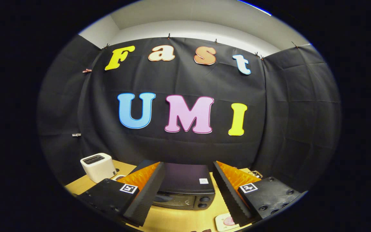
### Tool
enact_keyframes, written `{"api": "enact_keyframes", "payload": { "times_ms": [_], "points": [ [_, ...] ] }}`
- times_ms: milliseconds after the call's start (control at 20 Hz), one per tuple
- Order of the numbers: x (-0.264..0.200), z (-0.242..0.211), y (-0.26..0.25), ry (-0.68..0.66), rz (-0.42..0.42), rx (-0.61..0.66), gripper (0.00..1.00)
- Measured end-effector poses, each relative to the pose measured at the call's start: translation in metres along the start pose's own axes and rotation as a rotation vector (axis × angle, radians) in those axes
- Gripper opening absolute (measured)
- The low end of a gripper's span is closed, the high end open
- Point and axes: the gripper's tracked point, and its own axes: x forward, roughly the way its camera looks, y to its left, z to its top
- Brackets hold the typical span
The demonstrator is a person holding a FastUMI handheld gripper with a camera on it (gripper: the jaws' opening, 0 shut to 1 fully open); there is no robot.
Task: Open the toaster oven, put the food inside, and close the toaster oven door.
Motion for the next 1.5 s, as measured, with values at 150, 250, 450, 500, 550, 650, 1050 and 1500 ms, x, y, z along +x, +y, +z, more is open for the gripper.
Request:
{"api": "enact_keyframes", "payload": {
  "times_ms": [150, 250, 450, 500, 550, 650, 1050, 1500],
  "points": [
    [0.020, -0.023, 0.030, 0.048, 0.019, 0.033, 0.98],
    [0.033, -0.045, 0.042, 0.092, 0.018, 0.037, 0.99],
    [0.050, -0.095, 0.065, 0.207, 0.016, 0.065, 0.99],
    [0.053, -0.106, 0.071, 0.229, 0.021, 0.064, 0.99],
    [0.055, -0.116, 0.075, 0.249, 0.021, 0.057, 0.99],
    [0.062, -0.136, 0.081, 0.291, 0.014, 0.057, 0.99],
    [0.084, -0.185, 0.087, 0.405, -0.029, 0.080, 0.99],
    [0.066, -0.197, 0.084, 0.429, -0.039, 0.064, 0.99]
  ]
}}
